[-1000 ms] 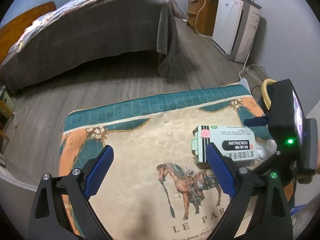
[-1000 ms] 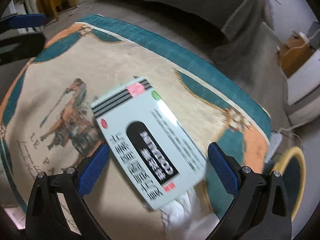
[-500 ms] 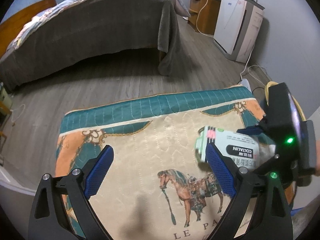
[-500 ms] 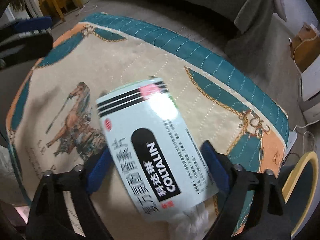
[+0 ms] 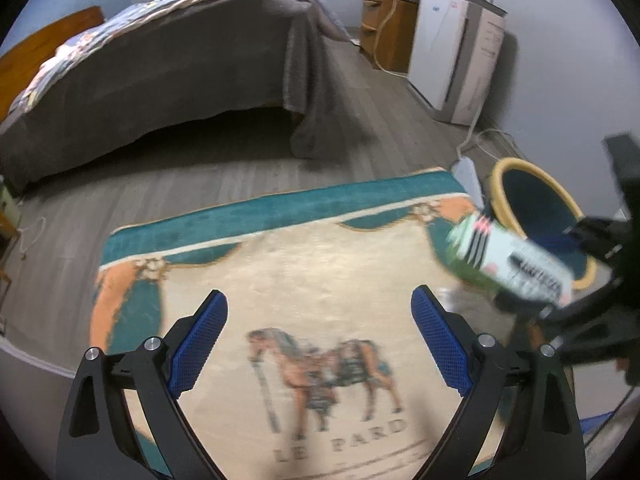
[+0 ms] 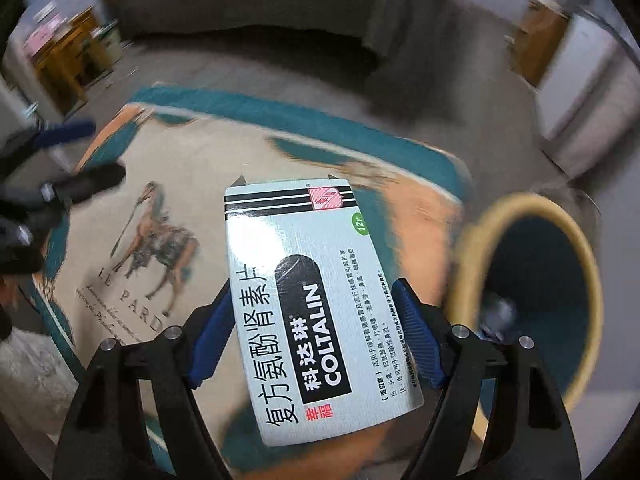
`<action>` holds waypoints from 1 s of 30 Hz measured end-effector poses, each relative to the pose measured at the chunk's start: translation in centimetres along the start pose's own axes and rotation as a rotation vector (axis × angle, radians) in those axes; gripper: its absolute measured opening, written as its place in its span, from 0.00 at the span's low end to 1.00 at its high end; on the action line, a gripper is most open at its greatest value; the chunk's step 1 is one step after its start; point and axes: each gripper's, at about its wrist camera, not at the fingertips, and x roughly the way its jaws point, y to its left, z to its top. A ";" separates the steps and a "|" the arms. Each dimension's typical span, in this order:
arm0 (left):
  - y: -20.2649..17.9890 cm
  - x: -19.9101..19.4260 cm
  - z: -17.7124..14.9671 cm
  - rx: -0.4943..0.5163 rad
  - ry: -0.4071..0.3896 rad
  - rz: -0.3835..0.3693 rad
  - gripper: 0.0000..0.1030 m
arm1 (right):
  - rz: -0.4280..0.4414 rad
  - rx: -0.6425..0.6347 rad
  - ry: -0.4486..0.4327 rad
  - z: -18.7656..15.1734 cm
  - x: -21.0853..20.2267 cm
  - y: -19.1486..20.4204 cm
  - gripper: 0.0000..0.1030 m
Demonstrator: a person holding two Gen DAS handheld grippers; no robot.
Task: Collect trash
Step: 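Carry the box and tissue over the bin with both grippers, then open both grippers to drop the box and tissue into the bin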
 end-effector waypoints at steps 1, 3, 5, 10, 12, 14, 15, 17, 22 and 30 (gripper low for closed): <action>-0.9 0.1 -0.1 0.010 0.002 -0.007 0.90 | -0.015 0.030 -0.010 -0.2 -0.8 -0.8 0.73; -3.3 0.6 -0.3 0.041 0.012 -0.038 0.90 | -0.048 0.097 -0.041 -1.2 -3.0 -2.6 0.73; -5.7 1.3 -0.8 0.075 0.023 -0.069 0.90 | -0.098 0.157 -0.066 -2.6 -5.0 -4.0 0.73; -11.2 4.1 -2.6 0.174 0.099 -0.138 0.90 | -0.173 0.282 -0.093 -5.1 -7.5 -6.9 0.73; -12.8 5.2 -3.3 0.207 0.133 -0.158 0.85 | -0.158 0.322 -0.104 -5.6 -7.8 -7.7 0.73; -14.3 6.6 -3.9 0.256 0.173 -0.161 0.73 | -0.148 0.344 -0.107 -5.8 -7.6 -8.3 0.73; -14.6 6.9 -4.1 0.267 0.185 -0.155 0.57 | -0.143 0.351 -0.108 -5.8 -7.5 -8.6 0.73; -14.6 7.7 -4.2 0.257 0.210 -0.156 0.27 | -0.139 0.355 -0.105 -6.1 -7.3 -9.1 0.73; -15.0 6.0 -2.3 0.307 0.116 -0.135 0.16 | -0.140 0.405 -0.123 -6.9 -7.6 -11.8 0.73; -20.8 3.3 3.2 0.381 -0.018 -0.217 0.16 | -0.218 0.538 -0.163 -8.1 -6.8 -17.9 0.73</action>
